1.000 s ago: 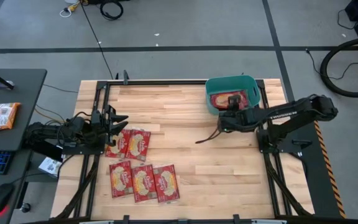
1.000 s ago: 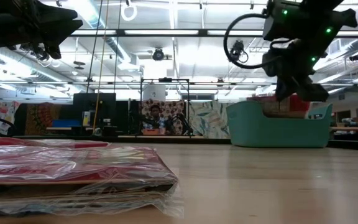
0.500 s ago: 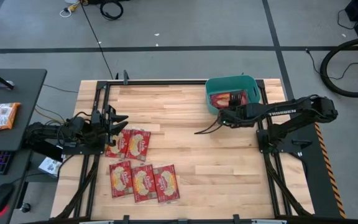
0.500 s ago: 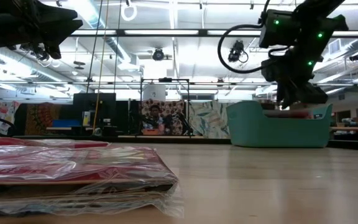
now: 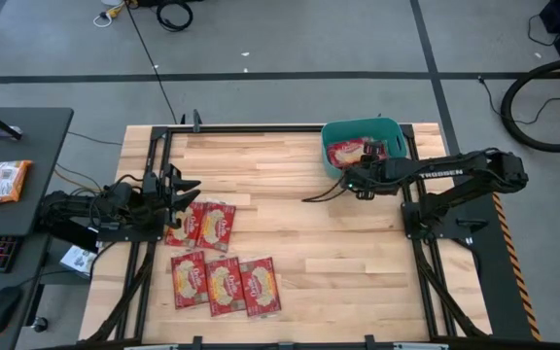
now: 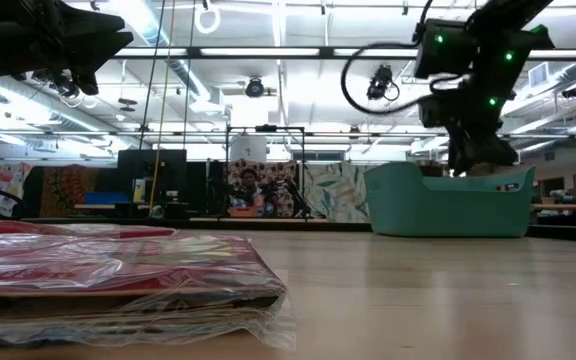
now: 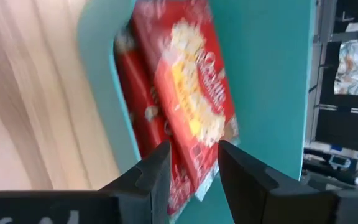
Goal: Sort popcorn bags into baskets
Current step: Put the red popcorn bag into the green bin
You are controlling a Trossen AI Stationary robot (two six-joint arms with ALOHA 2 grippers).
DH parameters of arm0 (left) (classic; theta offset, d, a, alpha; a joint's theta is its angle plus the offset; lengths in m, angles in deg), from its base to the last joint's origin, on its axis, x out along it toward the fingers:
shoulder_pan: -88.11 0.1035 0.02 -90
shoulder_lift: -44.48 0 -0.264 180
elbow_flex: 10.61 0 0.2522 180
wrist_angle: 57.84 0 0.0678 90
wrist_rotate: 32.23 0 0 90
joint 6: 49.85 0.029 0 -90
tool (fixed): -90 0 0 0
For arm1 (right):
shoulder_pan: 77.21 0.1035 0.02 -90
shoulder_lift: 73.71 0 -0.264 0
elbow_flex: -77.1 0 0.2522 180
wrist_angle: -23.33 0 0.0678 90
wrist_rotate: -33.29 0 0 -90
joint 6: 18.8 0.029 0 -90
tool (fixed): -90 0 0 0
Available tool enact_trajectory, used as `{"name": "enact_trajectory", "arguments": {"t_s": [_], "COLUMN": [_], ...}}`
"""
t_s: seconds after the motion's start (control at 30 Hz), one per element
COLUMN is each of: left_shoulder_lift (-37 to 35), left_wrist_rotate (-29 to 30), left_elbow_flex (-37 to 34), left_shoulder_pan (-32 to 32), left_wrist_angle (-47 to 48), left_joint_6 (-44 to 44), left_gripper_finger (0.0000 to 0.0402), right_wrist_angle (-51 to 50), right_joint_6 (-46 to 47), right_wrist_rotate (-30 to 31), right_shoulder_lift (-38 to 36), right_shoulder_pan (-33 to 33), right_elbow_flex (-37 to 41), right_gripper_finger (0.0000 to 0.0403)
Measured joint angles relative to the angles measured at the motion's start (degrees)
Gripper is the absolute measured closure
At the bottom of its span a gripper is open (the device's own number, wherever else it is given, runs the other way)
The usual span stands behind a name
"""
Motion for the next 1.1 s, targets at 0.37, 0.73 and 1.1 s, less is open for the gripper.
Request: {"name": "enact_trajectory", "arguments": {"t_s": [0.37,0.73,1.1], "left_shoulder_lift": [0.0,0.0,0.0], "left_wrist_rotate": [0.0,0.0,0.0], "left_elbow_flex": [0.0,0.0,0.0], "left_shoulder_pan": [0.0,0.0,0.0], "left_wrist_angle": [0.0,0.0,0.0], "left_joint_6": [0.4,0.5,0.5], "left_gripper_finger": [0.0276,0.0276,0.0276], "right_wrist_angle": [6.0,27.7,39.6], "right_joint_6": [-1.9,-18.0,-17.8], "right_wrist_rotate": [9.2,-5.8,-23.5], "right_shoulder_lift": [0.0,4.0,21.0], "right_shoulder_pan": [7.5,18.8,24.8], "right_elbow_flex": [-10.1,-11.3,-12.4], "right_gripper_finger": [0.0277,0.0278,0.0278]}}
